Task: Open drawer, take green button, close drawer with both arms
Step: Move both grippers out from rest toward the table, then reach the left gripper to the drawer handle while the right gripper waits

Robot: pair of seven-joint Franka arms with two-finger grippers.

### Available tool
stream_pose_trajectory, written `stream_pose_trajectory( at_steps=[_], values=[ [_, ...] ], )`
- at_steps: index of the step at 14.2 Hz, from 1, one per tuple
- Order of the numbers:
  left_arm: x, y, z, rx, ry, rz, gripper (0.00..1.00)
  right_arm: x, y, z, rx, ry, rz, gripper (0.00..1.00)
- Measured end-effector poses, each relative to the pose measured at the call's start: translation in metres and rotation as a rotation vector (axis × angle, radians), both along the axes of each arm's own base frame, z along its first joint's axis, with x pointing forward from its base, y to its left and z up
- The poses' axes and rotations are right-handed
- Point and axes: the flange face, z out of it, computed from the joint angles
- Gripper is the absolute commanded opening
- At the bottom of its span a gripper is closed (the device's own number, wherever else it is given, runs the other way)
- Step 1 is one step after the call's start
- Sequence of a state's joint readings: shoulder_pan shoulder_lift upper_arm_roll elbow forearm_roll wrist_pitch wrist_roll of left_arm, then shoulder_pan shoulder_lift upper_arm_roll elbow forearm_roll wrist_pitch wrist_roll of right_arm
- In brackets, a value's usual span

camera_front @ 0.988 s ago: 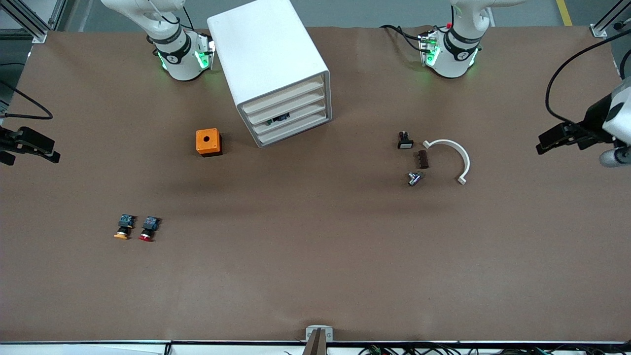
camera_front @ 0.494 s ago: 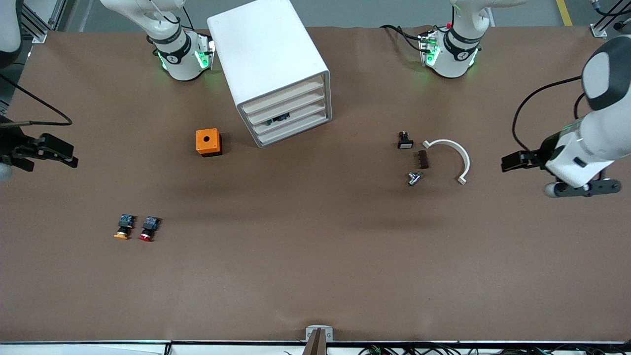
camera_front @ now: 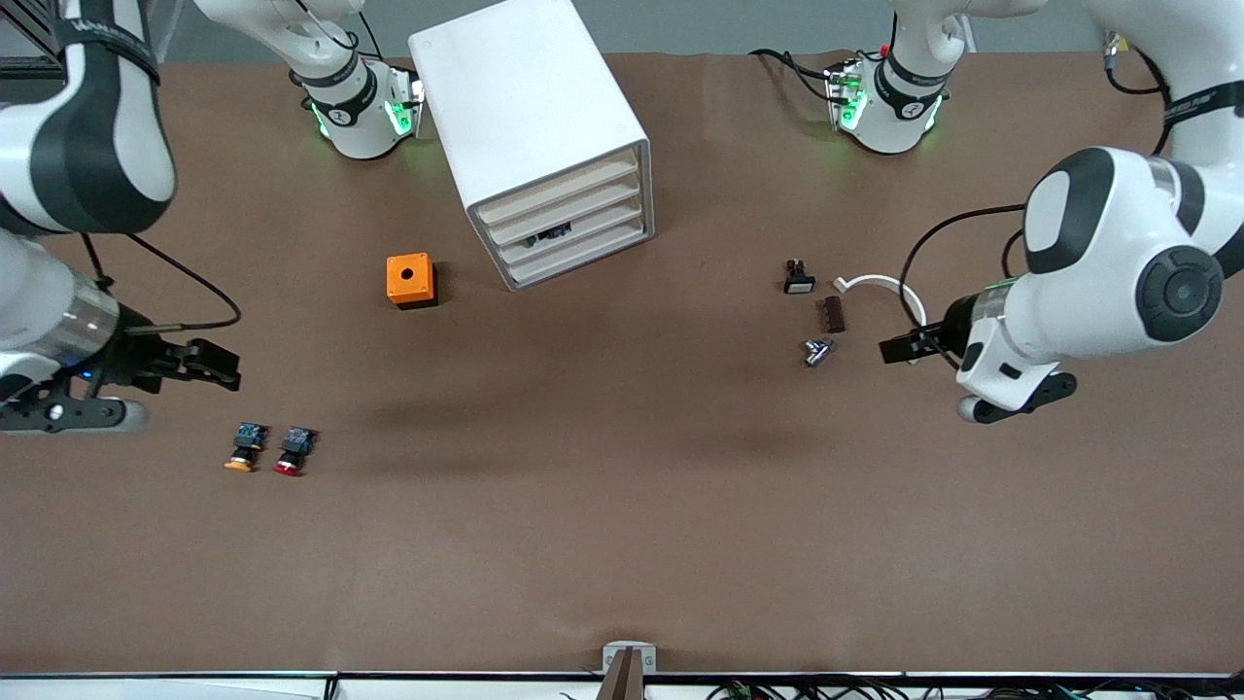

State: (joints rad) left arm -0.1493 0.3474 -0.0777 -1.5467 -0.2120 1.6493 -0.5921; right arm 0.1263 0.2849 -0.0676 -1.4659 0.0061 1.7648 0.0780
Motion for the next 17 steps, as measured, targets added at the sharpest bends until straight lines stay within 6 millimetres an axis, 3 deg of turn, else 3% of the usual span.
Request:
stream_pose_trajectory(
  at_steps=[4, 6, 10, 13, 17],
  values=[
    [0.008, -0.054, -0.031, 0.02, 0.122, 0.258, 0.99, -0.005, 0.009, -0.005, 0.049, 0.048, -0.143, 0.99],
    [0.006, -0.087, -0.05, 0.049, 0.194, 0.379, 0.99, -0.006, 0.024, -0.003, 0.066, 0.05, -0.184, 0.99],
    [-0.006, -0.137, -0.108, 0.137, 0.364, 0.582, 0.99, -0.01, 0.047, -0.002, 0.066, 0.054, -0.261, 0.99],
    [-0.018, -0.166, -0.148, 0.189, 0.508, 0.725, 0.99, -0.013, 0.065, -0.002, 0.067, 0.061, -0.341, 0.99],
    [-0.027, -0.187, -0.188, 0.218, 0.724, 0.906, 0.99, -0.023, 0.108, 0.001, 0.064, 0.065, -0.423, 1.0]
  ],
)
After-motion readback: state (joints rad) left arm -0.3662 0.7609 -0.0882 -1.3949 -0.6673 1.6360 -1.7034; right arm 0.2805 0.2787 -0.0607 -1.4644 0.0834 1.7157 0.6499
